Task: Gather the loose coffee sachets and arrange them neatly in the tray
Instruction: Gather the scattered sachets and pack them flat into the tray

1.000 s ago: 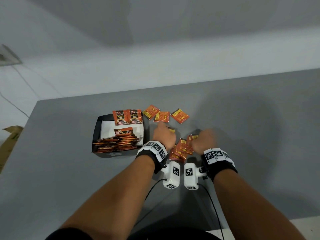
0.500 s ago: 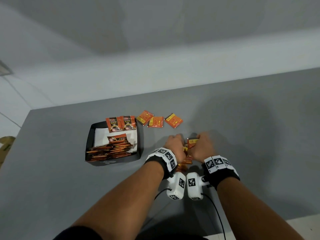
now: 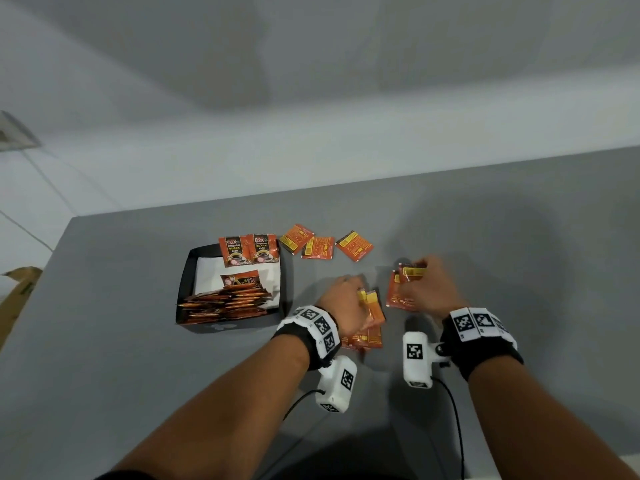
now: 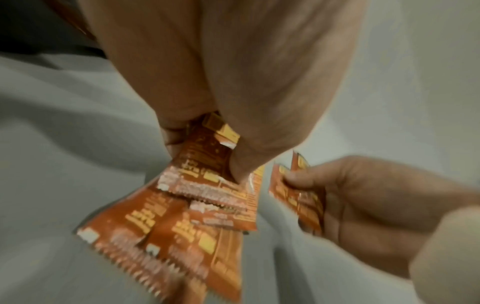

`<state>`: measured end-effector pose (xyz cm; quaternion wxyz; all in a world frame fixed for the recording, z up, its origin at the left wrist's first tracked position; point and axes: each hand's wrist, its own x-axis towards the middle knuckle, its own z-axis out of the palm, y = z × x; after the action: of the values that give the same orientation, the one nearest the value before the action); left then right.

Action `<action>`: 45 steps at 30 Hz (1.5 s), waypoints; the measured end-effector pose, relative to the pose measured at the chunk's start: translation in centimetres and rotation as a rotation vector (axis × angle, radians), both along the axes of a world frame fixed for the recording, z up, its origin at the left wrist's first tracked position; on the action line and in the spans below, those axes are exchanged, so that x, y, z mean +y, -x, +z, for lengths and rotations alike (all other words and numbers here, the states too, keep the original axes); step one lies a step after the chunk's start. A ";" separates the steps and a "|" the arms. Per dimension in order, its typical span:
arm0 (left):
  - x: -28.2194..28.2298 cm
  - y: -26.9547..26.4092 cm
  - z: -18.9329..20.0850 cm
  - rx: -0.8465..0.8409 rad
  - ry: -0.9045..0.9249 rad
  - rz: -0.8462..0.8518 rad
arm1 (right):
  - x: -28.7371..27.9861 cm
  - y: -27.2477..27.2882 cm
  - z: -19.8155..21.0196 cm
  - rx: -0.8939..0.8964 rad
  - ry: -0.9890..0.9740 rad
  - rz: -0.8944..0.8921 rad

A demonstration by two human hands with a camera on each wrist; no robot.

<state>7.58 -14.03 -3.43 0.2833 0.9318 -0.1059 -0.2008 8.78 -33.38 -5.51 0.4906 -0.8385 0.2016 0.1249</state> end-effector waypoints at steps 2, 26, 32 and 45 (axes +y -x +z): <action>1.0 -0.3 1.5 0.049 0.108 0.091 | -0.3 0.1 0.4 0.014 -0.086 -0.016; 4.3 2.9 -1.1 -0.054 -0.105 -0.161 | 3.7 3.3 1.6 0.025 -0.023 0.365; 7.9 2.0 4.6 0.004 0.333 0.038 | 6.0 1.1 5.6 -0.159 -0.307 0.109; 26.7 -2.3 7.2 -0.294 0.044 0.308 | 23.8 -4.2 8.5 -0.500 0.343 0.645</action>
<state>9.84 12.70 3.78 0.3126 0.9497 -0.0067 -0.0148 13.00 -9.60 3.04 0.3138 -0.9323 -0.1776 0.0299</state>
